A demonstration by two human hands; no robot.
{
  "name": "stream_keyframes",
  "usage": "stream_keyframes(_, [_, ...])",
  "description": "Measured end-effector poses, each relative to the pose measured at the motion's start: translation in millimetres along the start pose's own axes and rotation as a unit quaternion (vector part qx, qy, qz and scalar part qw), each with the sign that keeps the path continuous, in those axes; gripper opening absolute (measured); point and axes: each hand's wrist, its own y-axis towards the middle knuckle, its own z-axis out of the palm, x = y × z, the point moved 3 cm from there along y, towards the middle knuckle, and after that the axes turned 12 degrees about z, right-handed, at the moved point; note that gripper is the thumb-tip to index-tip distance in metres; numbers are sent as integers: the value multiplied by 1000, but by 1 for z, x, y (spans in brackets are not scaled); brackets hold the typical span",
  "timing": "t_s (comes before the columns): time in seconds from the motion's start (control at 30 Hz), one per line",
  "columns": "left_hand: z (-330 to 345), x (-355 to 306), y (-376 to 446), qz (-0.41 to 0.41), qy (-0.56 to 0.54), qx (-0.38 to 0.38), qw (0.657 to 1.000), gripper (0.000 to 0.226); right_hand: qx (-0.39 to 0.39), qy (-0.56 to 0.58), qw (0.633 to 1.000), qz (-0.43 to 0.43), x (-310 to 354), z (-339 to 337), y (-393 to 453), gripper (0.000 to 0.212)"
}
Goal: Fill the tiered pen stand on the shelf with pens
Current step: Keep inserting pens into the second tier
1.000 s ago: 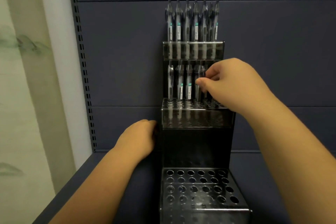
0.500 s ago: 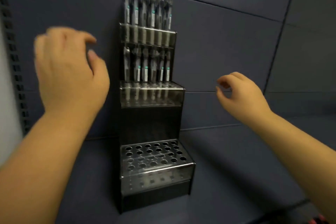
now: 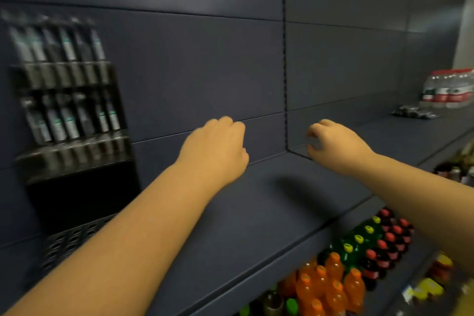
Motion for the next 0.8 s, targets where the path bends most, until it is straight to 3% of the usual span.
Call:
stream_keyframes(0.17, [67, -94, 87, 28, -90, 109, 990, 37, 34, 2, 995, 98, -139, 4, 5, 30])
stream_keyframes(0.4, [135, -208, 189, 48, -139, 172, 974, 45, 55, -21, 983, 176, -311, 0, 7, 33])
stream_keyframes(0.6, [185, -270, 261, 60, -167, 202, 963, 47, 43, -29, 980, 192, -405, 9, 27, 27])
stream_keyframes(0.7, [211, -286, 306, 31, -235, 209, 949, 50, 35, -34, 977, 207, -443, 18, 44, 15])
stream_keyframes(0.8, [234, -295, 354, 9, -274, 206, 939, 58, 26, -63, 975, 212, -479, 26, 71, 21])
